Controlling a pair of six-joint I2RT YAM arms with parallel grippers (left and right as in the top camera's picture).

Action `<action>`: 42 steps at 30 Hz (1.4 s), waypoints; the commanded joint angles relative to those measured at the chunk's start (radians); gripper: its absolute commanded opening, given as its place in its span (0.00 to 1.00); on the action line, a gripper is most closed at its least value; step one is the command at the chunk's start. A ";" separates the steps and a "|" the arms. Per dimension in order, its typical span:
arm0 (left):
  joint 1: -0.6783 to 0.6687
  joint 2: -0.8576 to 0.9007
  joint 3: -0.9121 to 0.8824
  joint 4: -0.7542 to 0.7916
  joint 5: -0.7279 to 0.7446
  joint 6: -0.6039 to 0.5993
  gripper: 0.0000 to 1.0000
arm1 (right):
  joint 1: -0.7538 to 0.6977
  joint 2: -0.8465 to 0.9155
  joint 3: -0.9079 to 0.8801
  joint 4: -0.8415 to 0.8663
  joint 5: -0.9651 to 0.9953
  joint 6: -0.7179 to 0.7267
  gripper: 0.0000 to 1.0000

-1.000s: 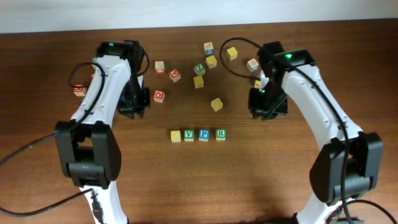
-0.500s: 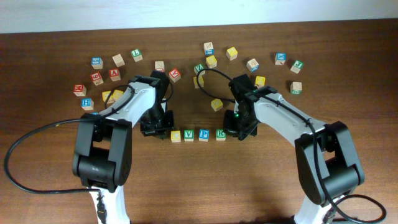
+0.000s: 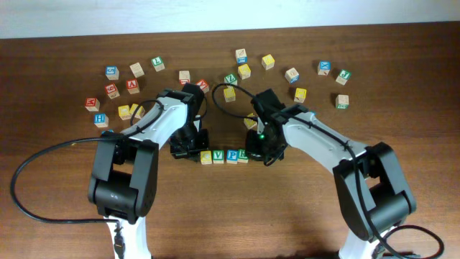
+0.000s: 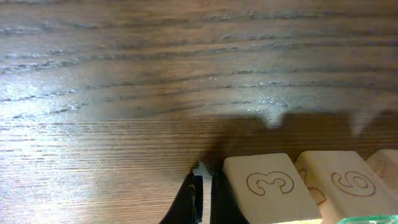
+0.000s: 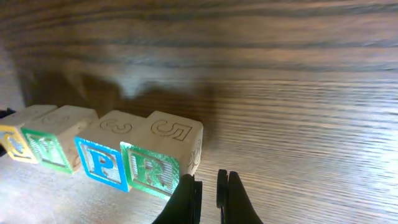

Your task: Spell out CVPR

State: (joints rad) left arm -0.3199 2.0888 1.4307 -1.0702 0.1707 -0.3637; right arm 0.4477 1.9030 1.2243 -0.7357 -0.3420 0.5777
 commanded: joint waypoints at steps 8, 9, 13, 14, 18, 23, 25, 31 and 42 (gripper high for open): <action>-0.044 -0.006 -0.008 0.031 0.021 -0.014 0.00 | 0.006 0.017 -0.009 0.037 -0.021 -0.103 0.04; -0.044 -0.006 -0.008 0.031 0.020 -0.014 0.00 | 0.006 0.017 -0.009 0.032 -0.021 -0.127 0.04; -0.041 -0.006 0.009 0.016 -0.011 -0.014 0.00 | 0.003 0.016 -0.002 -0.007 0.005 -0.137 0.04; -0.033 -0.006 0.027 -0.007 -0.026 -0.014 0.00 | 0.003 0.016 0.021 -0.043 0.040 -0.155 0.04; 0.013 -0.006 0.044 -0.061 -0.089 -0.014 0.00 | 0.003 0.016 0.119 -0.143 0.153 -0.234 0.09; 0.082 -0.006 0.043 -0.037 -0.108 -0.014 0.01 | 0.007 0.017 0.150 -0.014 0.121 -0.229 0.04; 0.090 -0.006 0.043 -0.034 -0.108 -0.014 0.02 | 0.017 0.018 0.150 0.002 0.121 -0.229 0.04; 0.090 -0.006 0.043 -0.034 -0.145 -0.014 0.02 | 0.064 0.048 0.149 0.020 0.152 -0.169 0.04; 0.153 -0.006 0.043 -0.034 -0.145 -0.014 0.05 | 0.077 0.086 0.149 0.019 0.060 -0.169 0.04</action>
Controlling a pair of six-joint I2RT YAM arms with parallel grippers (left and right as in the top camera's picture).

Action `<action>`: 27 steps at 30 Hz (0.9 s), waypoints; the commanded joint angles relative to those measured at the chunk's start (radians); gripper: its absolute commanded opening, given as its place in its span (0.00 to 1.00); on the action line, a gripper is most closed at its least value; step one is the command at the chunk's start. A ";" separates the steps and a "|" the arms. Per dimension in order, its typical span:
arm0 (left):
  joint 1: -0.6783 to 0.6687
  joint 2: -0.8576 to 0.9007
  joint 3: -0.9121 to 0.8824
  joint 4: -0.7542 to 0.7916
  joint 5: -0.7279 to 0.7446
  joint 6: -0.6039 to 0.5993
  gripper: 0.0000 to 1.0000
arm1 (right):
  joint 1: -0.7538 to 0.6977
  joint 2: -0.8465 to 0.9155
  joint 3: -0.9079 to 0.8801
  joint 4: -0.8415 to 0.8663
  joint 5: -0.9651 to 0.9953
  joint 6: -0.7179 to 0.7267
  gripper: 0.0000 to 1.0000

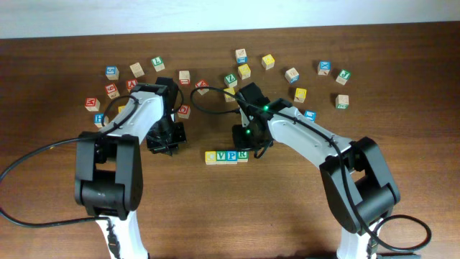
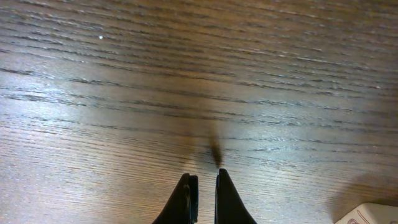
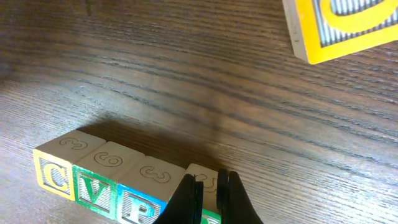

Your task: Spell out CVPR

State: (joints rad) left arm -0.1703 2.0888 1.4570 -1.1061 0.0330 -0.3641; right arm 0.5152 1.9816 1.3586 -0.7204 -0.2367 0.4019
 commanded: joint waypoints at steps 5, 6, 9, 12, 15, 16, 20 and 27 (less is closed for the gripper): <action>0.003 -0.006 0.017 0.002 -0.007 -0.014 0.06 | 0.009 0.007 0.014 -0.001 -0.044 0.006 0.04; 0.003 -0.006 0.017 0.002 -0.007 -0.014 0.05 | 0.009 0.007 0.014 -0.002 -0.044 0.006 0.04; 0.003 -0.006 0.017 0.002 -0.008 -0.013 0.06 | 0.009 0.007 0.014 -0.015 -0.043 0.006 0.05; 0.003 -0.006 0.017 0.002 -0.007 -0.013 0.06 | 0.009 0.007 0.014 -0.022 -0.044 0.006 0.05; 0.003 -0.006 0.017 0.002 -0.007 -0.014 0.07 | 0.009 0.007 0.014 -0.019 -0.044 0.006 0.04; 0.003 -0.006 0.017 0.002 -0.007 -0.014 0.07 | 0.009 0.007 0.014 -0.017 -0.042 0.006 0.05; 0.003 -0.006 0.017 0.001 -0.007 -0.013 0.07 | -0.089 0.007 0.081 -0.096 -0.010 0.006 0.04; -0.065 -0.006 0.016 -0.002 0.103 -0.002 0.00 | -0.116 0.008 0.010 -0.205 -0.036 0.042 0.04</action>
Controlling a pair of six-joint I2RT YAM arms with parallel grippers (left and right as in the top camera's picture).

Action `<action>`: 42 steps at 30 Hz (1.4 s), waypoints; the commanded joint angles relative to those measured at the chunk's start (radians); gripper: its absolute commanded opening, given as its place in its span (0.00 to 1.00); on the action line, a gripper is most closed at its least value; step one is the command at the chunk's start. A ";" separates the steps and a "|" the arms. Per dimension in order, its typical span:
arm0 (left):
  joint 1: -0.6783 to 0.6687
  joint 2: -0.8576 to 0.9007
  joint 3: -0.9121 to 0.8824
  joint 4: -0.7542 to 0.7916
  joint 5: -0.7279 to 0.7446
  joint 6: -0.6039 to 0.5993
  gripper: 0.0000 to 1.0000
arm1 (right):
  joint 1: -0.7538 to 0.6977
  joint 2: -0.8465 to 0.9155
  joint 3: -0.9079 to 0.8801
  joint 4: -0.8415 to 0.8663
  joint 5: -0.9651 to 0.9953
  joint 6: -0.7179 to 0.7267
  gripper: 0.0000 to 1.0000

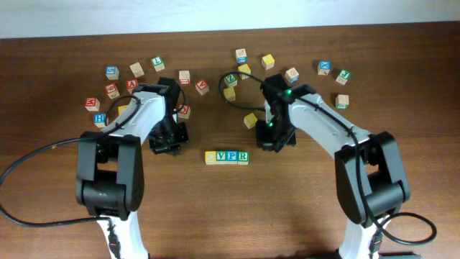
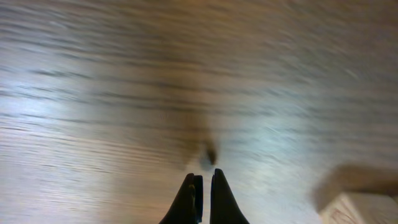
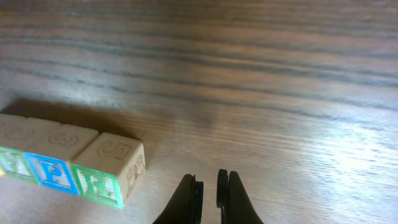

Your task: Spell out CVPR

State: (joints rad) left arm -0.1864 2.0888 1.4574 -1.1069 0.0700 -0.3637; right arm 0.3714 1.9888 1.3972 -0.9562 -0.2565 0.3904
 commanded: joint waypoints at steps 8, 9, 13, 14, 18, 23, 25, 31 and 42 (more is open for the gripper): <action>-0.130 -0.006 0.016 0.003 0.112 -0.003 0.00 | 0.112 0.000 -0.033 0.086 -0.029 0.124 0.04; -0.130 -0.006 0.016 0.003 0.126 -0.003 0.00 | 0.114 0.000 -0.033 0.094 -0.048 0.124 0.04; -0.139 -0.006 0.016 0.007 0.126 -0.003 0.00 | 0.114 0.000 -0.033 0.111 -0.055 0.124 0.04; -0.139 -0.006 0.016 0.010 0.126 -0.003 0.00 | 0.114 0.000 -0.033 0.111 -0.055 0.124 0.04; -0.148 -0.006 0.016 0.019 0.155 -0.003 0.00 | 0.114 0.000 -0.033 0.116 -0.054 0.143 0.04; -0.148 -0.006 0.016 0.036 0.160 -0.003 0.01 | 0.114 0.000 -0.033 0.119 -0.073 0.143 0.04; -0.147 -0.006 0.016 0.035 0.158 -0.003 0.02 | 0.114 0.000 -0.033 0.119 -0.072 0.142 0.04; -0.132 -0.006 0.016 0.021 0.140 -0.003 0.02 | 0.093 0.000 -0.033 0.100 -0.026 0.138 0.09; -0.036 -0.011 0.018 -0.047 0.064 -0.002 0.41 | 0.018 -0.015 0.007 0.035 -0.005 0.112 0.15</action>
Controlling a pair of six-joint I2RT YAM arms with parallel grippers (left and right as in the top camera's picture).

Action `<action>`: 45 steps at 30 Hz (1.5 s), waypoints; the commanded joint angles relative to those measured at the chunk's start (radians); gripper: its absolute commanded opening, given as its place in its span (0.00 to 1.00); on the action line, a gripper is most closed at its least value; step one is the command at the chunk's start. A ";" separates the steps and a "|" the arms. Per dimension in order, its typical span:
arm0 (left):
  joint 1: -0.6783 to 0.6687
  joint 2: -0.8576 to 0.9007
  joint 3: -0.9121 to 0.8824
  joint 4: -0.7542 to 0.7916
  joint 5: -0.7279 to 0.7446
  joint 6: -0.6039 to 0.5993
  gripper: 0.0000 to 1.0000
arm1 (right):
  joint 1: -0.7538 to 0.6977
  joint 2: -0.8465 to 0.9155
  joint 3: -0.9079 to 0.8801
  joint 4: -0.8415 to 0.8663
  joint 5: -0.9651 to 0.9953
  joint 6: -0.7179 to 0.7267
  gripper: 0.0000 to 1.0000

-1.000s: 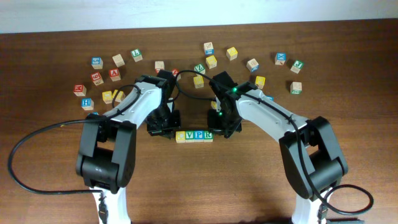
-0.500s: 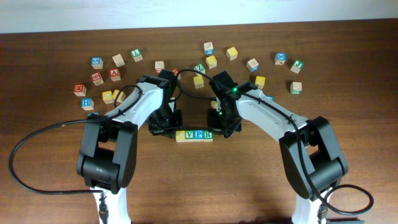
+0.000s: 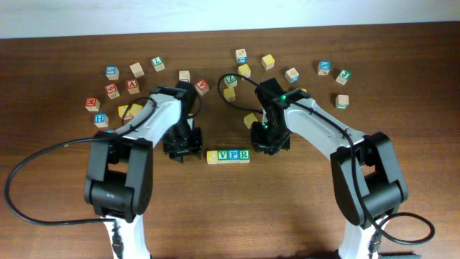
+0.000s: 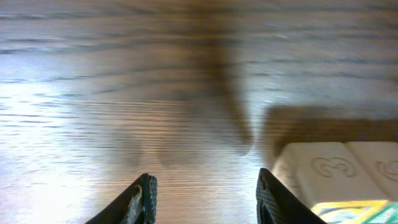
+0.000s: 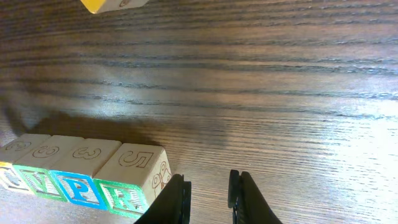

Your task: Spell out CVPR

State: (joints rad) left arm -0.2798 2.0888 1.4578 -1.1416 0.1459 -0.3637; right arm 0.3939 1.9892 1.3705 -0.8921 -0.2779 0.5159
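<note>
Four letter blocks stand in a touching row reading C (image 3: 212, 156), V (image 3: 223, 155), P (image 3: 233, 155), R (image 3: 244, 154) at mid-table. My left gripper (image 3: 180, 149) sits low just left of the C block, open wide (image 4: 207, 202) over bare wood; the C block (image 4: 317, 171) shows beside its right finger. My right gripper (image 3: 267, 142) is just right of the R block, open a little (image 5: 208, 198), with nothing between its fingers. The R block (image 5: 134, 177) lies against its left finger (image 5: 177, 199).
Loose letter blocks lie scattered along the back: a cluster at the left (image 3: 115, 90), some in the middle (image 3: 241, 68), more at the right (image 3: 323, 79). One yellow block (image 3: 251, 119) sits close behind my right arm, also at the top of the right wrist view (image 5: 115, 5).
My left gripper has come right, up to the C end of the row, and has opened wide. My right gripper has edged left against the R block and opened a little.
Both grippers were shut and low at the two ends of the C V P R row. Then the left one stood off to the left and the right one behind the row, then right of it. Now both flank the row again, open.
</note>
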 commanded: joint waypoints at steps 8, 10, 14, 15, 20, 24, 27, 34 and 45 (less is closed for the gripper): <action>0.203 -0.421 0.018 -0.122 -0.088 0.020 0.41 | -0.014 -0.380 0.225 -0.476 0.272 -0.042 0.31; 0.203 -0.493 0.018 -0.162 -0.130 0.020 0.99 | -0.014 -0.541 0.212 -0.565 0.276 -0.067 0.38; 0.202 -0.498 0.017 -0.169 -0.142 0.019 0.99 | -0.014 -0.842 0.106 -0.653 0.290 -0.063 0.98; 0.202 -0.498 0.017 -0.137 -0.143 0.020 0.99 | -0.014 -0.916 0.068 -0.657 0.290 -0.063 0.98; 0.202 -0.498 0.017 -0.128 -0.143 0.020 0.99 | -0.014 -0.952 0.039 -0.657 0.286 -0.063 0.98; 0.202 -0.498 0.017 -0.128 -0.143 0.020 0.99 | -0.015 -0.880 0.039 -0.657 0.287 -0.063 0.98; 0.202 -0.498 0.017 -0.128 -0.143 0.020 0.99 | -0.015 -0.805 0.039 -0.658 0.287 -0.063 0.98; 0.202 -0.498 0.017 -0.128 -0.143 0.020 0.99 | -0.016 -0.855 -0.059 -0.357 0.338 -0.278 0.98; 0.202 -0.498 0.017 -0.128 -0.143 0.020 0.99 | -0.283 -1.572 -0.869 0.438 0.153 -0.479 0.98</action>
State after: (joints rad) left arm -0.0799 1.6005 1.4666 -1.2720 0.0105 -0.3519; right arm 0.1181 0.4992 0.6083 -0.5175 -0.0734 0.0731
